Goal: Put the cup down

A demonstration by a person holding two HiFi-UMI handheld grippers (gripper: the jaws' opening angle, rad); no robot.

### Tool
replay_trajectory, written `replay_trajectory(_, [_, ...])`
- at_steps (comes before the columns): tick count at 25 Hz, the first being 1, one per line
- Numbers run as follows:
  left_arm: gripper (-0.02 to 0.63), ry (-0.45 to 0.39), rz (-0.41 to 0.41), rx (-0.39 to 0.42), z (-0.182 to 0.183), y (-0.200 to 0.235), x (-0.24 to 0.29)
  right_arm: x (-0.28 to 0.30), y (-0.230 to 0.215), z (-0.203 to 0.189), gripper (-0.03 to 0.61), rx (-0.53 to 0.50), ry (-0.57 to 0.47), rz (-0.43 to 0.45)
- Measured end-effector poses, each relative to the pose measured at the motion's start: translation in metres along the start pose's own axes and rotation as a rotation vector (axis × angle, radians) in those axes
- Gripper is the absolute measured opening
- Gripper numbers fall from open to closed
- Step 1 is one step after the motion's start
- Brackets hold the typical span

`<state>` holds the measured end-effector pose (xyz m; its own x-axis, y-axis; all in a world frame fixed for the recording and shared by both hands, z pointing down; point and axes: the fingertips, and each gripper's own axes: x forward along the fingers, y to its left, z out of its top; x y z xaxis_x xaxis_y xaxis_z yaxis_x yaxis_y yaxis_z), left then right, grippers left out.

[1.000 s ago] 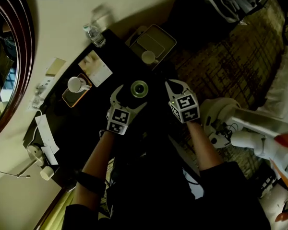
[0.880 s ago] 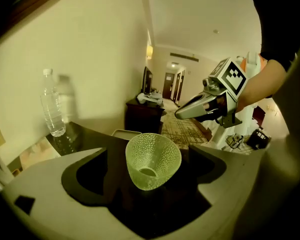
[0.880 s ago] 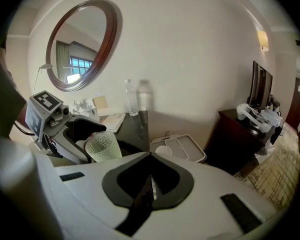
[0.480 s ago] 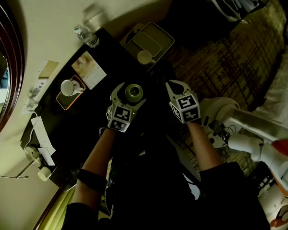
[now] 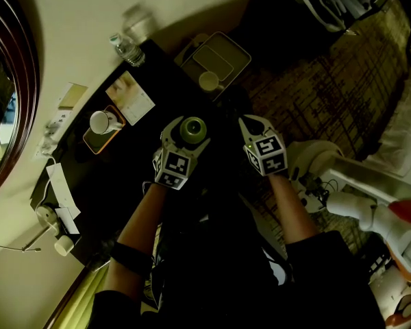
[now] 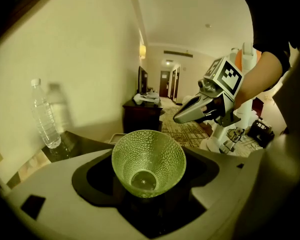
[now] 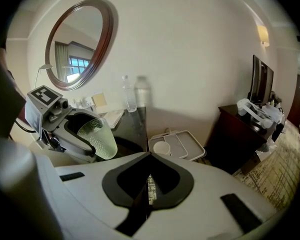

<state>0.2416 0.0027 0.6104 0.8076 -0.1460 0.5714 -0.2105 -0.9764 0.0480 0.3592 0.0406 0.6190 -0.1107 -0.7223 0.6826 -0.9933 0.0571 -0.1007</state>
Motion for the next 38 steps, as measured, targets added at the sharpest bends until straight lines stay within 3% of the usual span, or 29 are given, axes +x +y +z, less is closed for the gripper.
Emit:
replay_trajectory(9, [0.385,-0.037,0.019,0.010,0.015,-0.005,-0.050,-0.022,0.042,0.037,0.005,-0.030,-0.056,0.073])
replay_trajectory(19, [0.385,-0.067,0.152,-0.027,0.005,0.002,-0.149,-0.029,0.144,0.080,0.006,-0.163,-0.090,0.238])
replay_trajectory(24, [0.385,-0.053,0.275,-0.156,-0.016,0.018,-0.205,-0.019,0.210,0.088,0.006,-0.255,-0.071,0.360])
replay_trajectory(30, [0.385,-0.045,0.387,-0.245,-0.054,0.047,-0.256,0.002,0.289,0.095,0.006,-0.371,-0.057,0.516])
replay_trajectory(36, [0.385,-0.043,0.470,-0.311,-0.085,0.085,-0.285,0.009,0.363,0.097,0.006,-0.442,-0.018,0.654])
replay_trajectory(38, [0.385,-0.045,0.481,-0.299,-0.093,0.102,-0.288,0.013,0.380,0.095,0.006,-0.465,-0.009,0.692])
